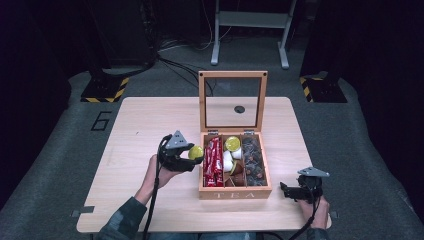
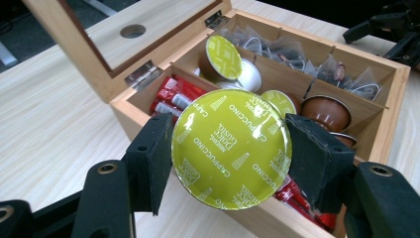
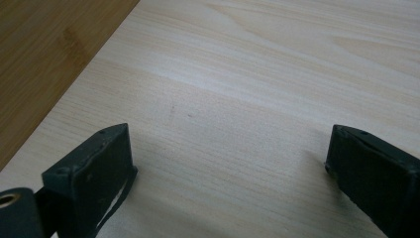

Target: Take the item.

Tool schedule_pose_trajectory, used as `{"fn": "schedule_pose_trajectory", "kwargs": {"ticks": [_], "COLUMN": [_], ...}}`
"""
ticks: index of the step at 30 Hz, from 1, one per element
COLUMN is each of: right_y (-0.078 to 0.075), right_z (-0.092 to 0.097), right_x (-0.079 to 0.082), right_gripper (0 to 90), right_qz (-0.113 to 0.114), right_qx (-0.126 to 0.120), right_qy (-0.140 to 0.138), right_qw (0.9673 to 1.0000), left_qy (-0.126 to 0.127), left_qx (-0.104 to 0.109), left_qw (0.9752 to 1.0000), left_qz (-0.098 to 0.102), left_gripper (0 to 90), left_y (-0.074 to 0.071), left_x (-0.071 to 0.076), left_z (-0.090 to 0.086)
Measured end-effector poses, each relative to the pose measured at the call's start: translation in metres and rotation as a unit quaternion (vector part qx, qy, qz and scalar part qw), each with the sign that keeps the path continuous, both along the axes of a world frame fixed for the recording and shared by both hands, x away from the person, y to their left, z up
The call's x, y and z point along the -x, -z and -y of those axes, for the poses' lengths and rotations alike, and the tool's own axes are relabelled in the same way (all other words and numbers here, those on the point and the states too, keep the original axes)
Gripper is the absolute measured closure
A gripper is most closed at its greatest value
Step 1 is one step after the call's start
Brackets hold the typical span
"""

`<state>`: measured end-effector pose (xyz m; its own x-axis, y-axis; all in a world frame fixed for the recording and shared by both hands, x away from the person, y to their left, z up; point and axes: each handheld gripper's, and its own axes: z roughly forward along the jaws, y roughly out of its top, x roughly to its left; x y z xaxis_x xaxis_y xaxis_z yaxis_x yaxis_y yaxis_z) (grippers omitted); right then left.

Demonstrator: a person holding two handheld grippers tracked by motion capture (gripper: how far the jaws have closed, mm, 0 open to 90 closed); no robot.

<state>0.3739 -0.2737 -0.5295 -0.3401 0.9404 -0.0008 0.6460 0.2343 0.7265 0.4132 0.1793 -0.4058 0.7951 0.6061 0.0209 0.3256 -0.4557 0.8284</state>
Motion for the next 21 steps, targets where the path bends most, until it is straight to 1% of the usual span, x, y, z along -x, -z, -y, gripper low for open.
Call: {"fn": "schedule_pose_trajectory", "kwargs": {"ticks": [1, 2, 6, 7, 11, 12, 13, 14, 15, 16, 18, 20, 21], "right_y": [0.0, 0.0, 0.0, 0.0, 0.0, 0.0, 0.0, 0.0, 0.0, 0.0, 0.0, 0.0, 0.0], "right_z": [-0.001, 0.0, 0.0, 0.0, 0.0, 0.0, 0.0, 0.0, 0.0, 0.0, 0.0, 0.0, 0.0], "right_x": [0.001, 0.0, 0.0, 0.0, 0.0, 0.0, 0.0, 0.0, 0.0, 0.0, 0.0, 0.0, 0.0], "right_gripper": [3.6, 3.6, 3.6, 3.6, 3.6, 3.6, 3.6, 3.6, 3.6, 3.6, 3.6, 3.6, 3.6], "right_qz": [-0.003, 0.0, 0.0, 0.0, -0.001, 0.0, 0.0, 0.0, 0.0, 0.0, 0.0, 0.0, 0.0], "right_qx": [-0.003, 0.001, 0.0, 0.0, -0.001, 0.0, 0.0, 0.0, 0.0, 0.0, 0.0, 0.0, 0.0], "right_qy": [0.003, -0.001, 0.0, 0.0, 0.001, 0.0, 0.0, 0.0, 0.0, 0.0, 0.0, 0.0, 0.0], "right_qw": [1.0, 1.0, 1.0, 1.0, 1.0, 1.0, 1.0, 1.0, 1.0, 1.0, 1.0, 1.0, 1.0], "left_qy": [-0.001, -0.004, -0.013, -0.017, -0.031, -0.032, -0.037, -0.039, -0.045, -0.044, -0.052, -0.057, -0.06], "left_qx": [0.001, 0.002, 0.002, 0.003, 0.009, 0.006, 0.009, 0.006, 0.008, 0.007, 0.01, 0.01, 0.011], "left_qw": [1.0, 1.0, 0.9999, 0.9999, 0.9995, 0.9995, 0.9993, 0.9992, 0.9989, 0.999, 0.9986, 0.9983, 0.9981], "left_qz": [-0.004, 0.0, 0.0, 0.003, 0.006, 0.004, 0.006, 0.005, 0.009, 0.005, 0.01, 0.008, 0.011], "left_gripper": [37.9, 37.9, 37.9, 37.9, 37.9, 37.9, 37.9, 38.0, 37.9, 37.9, 37.9, 37.9, 37.9], "left_y": [-0.001, 0.0, -0.001, -0.001, -0.003, -0.003, -0.003, -0.004, -0.004, -0.005, -0.005, -0.006, -0.006], "left_x": [0.0, 0.0, -0.001, -0.001, -0.003, -0.003, -0.003, -0.004, -0.004, -0.004, -0.004, -0.004, -0.004], "left_z": [-0.002, -0.003, -0.011, -0.013, -0.023, -0.025, -0.027, -0.029, -0.031, -0.033, -0.037, -0.041, -0.043]}}
